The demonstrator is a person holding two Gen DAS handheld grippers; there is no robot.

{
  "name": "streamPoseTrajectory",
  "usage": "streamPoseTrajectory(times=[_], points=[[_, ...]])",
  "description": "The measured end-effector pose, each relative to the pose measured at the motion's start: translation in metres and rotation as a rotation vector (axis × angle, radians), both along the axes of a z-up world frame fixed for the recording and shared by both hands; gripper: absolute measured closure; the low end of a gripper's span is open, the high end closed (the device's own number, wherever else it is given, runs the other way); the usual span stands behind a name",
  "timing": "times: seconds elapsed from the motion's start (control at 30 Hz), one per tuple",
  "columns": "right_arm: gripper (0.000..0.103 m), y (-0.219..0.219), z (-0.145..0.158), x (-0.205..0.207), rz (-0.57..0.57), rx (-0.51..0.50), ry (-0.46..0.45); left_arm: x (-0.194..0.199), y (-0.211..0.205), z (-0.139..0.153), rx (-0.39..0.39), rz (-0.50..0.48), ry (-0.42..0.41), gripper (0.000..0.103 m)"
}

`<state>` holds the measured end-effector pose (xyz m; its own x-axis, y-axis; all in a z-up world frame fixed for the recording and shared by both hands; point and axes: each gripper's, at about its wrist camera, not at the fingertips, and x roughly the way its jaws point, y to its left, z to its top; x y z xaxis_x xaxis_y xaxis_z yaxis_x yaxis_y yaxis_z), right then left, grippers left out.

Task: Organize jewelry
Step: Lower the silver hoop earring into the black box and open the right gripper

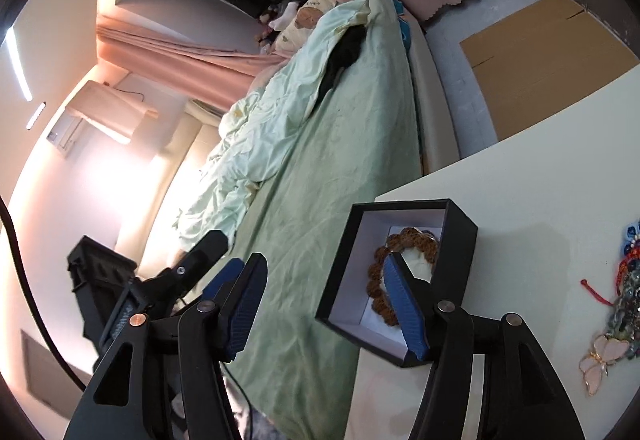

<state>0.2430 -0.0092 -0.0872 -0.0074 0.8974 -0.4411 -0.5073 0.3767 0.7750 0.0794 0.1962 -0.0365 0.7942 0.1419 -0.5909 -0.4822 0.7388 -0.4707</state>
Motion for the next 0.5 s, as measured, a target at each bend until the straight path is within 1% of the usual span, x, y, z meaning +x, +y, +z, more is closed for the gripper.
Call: streamPoseTrajectory(times=[0.13,0.27,0.37,0.5], points=[[0.042,-0.004,0.004,-0.002,0.006,0.013,-0.009,0.000,-0.005,0.001,0.002,-0.017,-0.001,0.021],[0.042,-0.009,0.004,-0.003,-0.012,0.001,-0.003,-0.003,-0.011,0.003,0.009,-0.027,-0.002,0.021],[0.042,-0.022,0.008,-0.002,-0.043,-0.003,-0.008,-0.004,-0.017,0.004,0.020,-0.036,0.001,0.021],[0.042,-0.049,0.018,0.002,-0.104,-0.045,-0.045,-0.002,-0.030,0.004,0.040,-0.068,0.009,0.021]])
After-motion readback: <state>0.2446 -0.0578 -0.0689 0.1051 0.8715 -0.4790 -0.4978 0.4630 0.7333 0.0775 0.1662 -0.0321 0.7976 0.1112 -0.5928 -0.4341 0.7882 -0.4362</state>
